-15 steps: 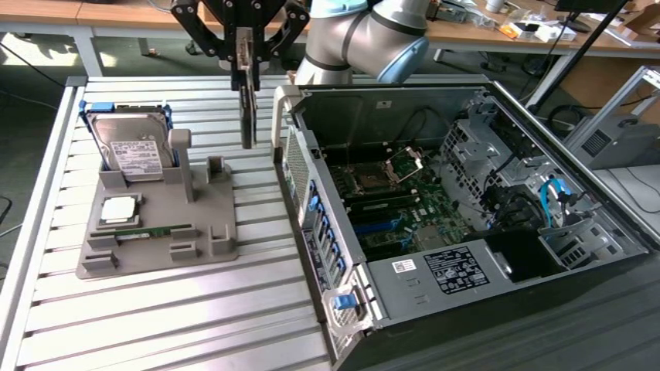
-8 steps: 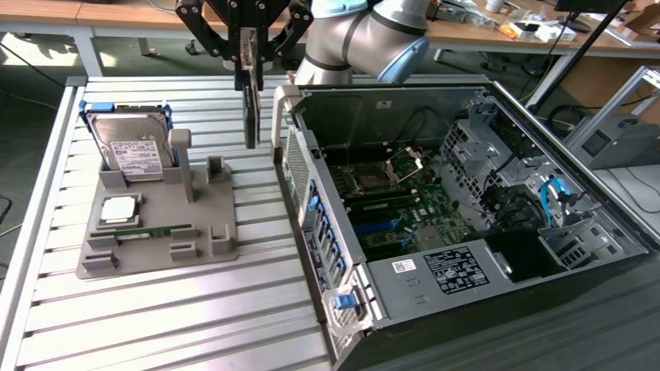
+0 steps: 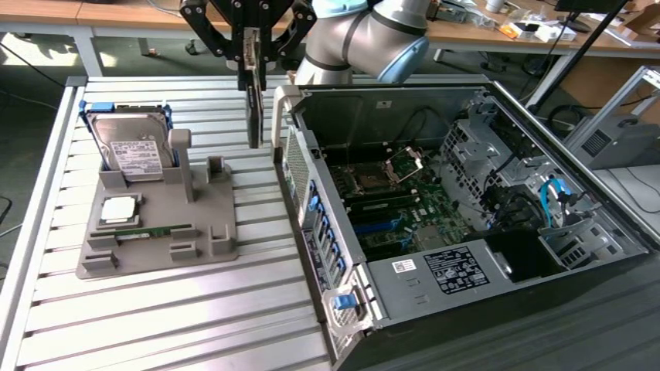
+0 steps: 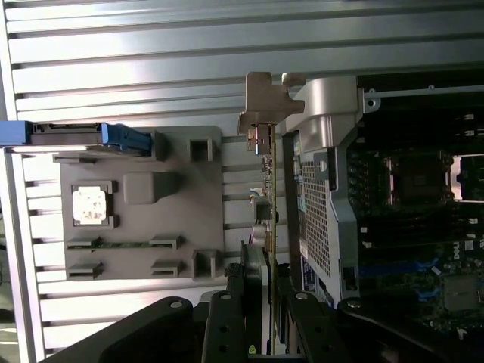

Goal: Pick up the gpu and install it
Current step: 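Pick up the gpu and move the gpu toward the slot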

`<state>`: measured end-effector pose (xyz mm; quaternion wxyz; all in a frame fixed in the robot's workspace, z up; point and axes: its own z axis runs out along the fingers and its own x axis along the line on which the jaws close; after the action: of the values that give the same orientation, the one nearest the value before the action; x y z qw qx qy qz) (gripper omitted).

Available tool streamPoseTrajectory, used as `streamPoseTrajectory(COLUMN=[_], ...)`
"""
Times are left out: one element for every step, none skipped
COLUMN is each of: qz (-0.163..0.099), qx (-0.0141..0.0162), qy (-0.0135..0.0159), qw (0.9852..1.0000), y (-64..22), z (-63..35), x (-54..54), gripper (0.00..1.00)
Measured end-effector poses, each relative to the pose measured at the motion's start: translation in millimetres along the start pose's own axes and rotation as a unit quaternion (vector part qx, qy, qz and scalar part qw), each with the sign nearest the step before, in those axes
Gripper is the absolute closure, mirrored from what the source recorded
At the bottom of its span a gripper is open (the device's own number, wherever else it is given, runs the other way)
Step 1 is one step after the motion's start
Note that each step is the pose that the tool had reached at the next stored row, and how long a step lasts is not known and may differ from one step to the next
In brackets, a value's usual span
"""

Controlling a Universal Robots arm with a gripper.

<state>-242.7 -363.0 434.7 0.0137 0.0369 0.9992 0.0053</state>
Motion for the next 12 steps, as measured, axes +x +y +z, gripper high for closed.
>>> streamPoseTrajectory(qz=[0.0,0.0,0.0,0.0,0.0,0.0,0.0,0.0,0.0,0.0,0.0,0.0], qx=[0.0,0.0,0.0,0.0001,0.0001,0.0001,0.0001,0.0001,0.0001,0.0001,0.0001,0.0001], qy=[0.0,0.0,0.0,0.0,0.0,0.0,0.0,0.0,0.0,0.0,0.0,0.0], qw=[1.0,1.0,1.0,1.0,1.0,1.0,1.0,1.0,1.0,1.0,1.0,1.0], y=[0.1,0.1,0.1,0.2,0.3,0.3,0.3,0.4,0.4,0.5,0.5,0.5], z=[0.0,0.0,0.1,0.1,0.1,0.1,0.1,0.1,0.2,0.2,0.2,0.2], x=[-0.8,-1.2,-1.7,-2.7,-3.3,-3.9,-4.5,-5.5,-5.9,-6.4,-6.9,-7.3], gripper=[0.73,0.73,0.73,0.73,0.73,0.73,0.73,0.73,0.73,0.73,0.73,0.73])
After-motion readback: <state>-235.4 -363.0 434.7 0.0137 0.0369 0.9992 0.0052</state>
